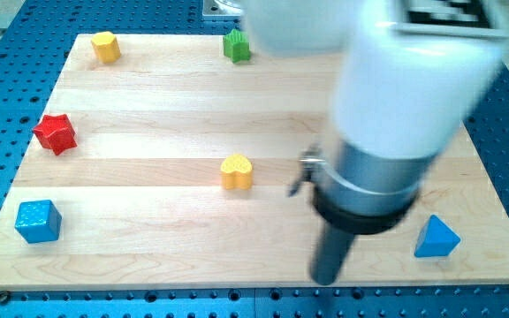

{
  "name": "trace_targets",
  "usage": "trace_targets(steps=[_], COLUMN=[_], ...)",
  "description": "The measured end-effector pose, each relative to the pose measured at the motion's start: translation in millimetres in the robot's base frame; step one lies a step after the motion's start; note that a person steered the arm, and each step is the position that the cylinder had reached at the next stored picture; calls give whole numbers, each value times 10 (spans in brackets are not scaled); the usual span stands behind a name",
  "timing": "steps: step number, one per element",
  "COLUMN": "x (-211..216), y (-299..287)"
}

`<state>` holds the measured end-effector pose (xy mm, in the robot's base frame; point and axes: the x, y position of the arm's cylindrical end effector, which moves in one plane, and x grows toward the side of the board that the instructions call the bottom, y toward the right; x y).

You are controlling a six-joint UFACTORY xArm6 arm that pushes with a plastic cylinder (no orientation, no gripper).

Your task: Place the yellow heart diagonally top left to the blue cube

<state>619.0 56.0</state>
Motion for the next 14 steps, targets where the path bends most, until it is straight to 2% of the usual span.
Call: trace_targets(steps=[2,3,4,5,6,7,8,10,11,13,14], x=[-14,-219,-402,-336,-341,-540,-566,-1049,-1008,-1222,-1156], y=[-2920,-3554,-2798,-1815,-3113,-3357,-2379,-2512,-1540,-713,-630])
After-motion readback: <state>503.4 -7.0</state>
